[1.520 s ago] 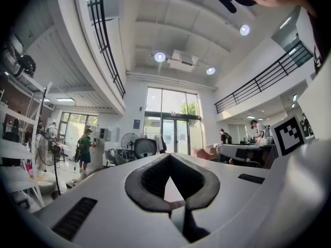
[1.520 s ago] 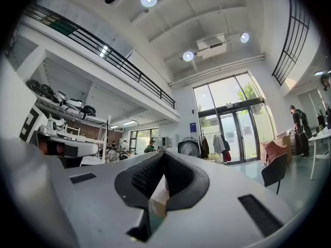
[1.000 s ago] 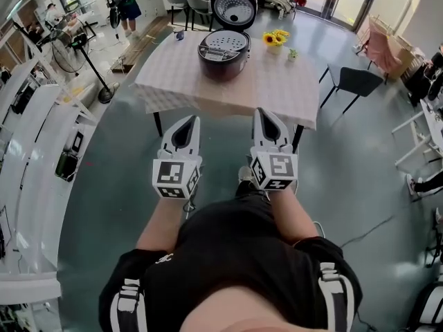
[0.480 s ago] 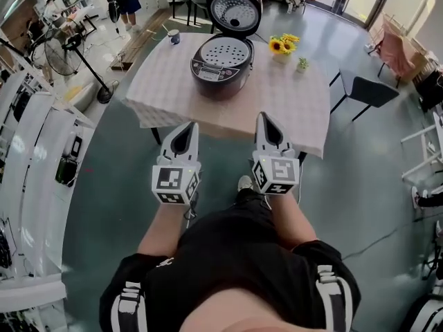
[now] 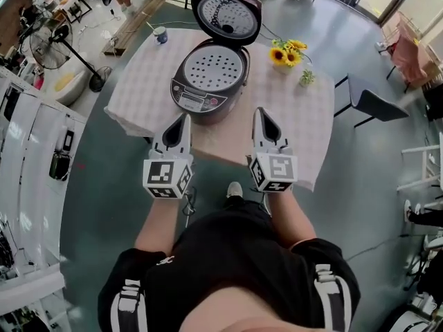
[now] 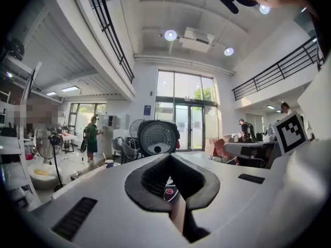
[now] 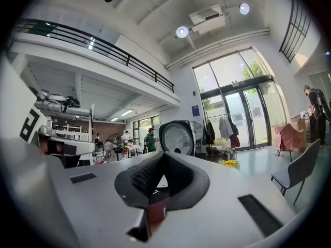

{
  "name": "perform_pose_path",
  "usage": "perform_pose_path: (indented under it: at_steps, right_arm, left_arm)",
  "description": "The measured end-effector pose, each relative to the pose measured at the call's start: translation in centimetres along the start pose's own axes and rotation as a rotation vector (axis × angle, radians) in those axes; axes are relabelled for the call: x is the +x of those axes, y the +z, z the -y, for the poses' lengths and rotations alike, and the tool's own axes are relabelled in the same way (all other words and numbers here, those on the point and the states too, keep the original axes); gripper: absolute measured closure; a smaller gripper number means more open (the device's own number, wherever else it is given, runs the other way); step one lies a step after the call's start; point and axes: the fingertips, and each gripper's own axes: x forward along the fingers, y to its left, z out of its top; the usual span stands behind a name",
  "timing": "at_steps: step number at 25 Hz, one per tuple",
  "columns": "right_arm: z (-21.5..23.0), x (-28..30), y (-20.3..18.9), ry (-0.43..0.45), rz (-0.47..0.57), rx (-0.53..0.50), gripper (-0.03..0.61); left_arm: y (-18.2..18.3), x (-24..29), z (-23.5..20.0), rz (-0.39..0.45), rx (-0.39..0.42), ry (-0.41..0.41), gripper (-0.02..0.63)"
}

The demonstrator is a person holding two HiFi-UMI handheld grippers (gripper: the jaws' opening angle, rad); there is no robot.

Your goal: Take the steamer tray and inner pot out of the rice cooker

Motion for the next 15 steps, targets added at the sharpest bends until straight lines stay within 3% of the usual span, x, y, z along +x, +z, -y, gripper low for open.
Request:
perform_pose_path:
  at_steps: [6, 15]
  right_arm:
    - [3.9, 6.5, -1.1, 0.047, -0.035, 0.013, 0.578]
    - [6.2, 9.1, 1.5, 0.055, 0.006, 0.023, 0.578]
  left_arm:
    - [0.3, 6.8, -1.2, -0.025, 0.03, 0.04, 0.612]
    - [2.6, 9.2, -1.3, -0.014, 0.047, 0.078, 0.612]
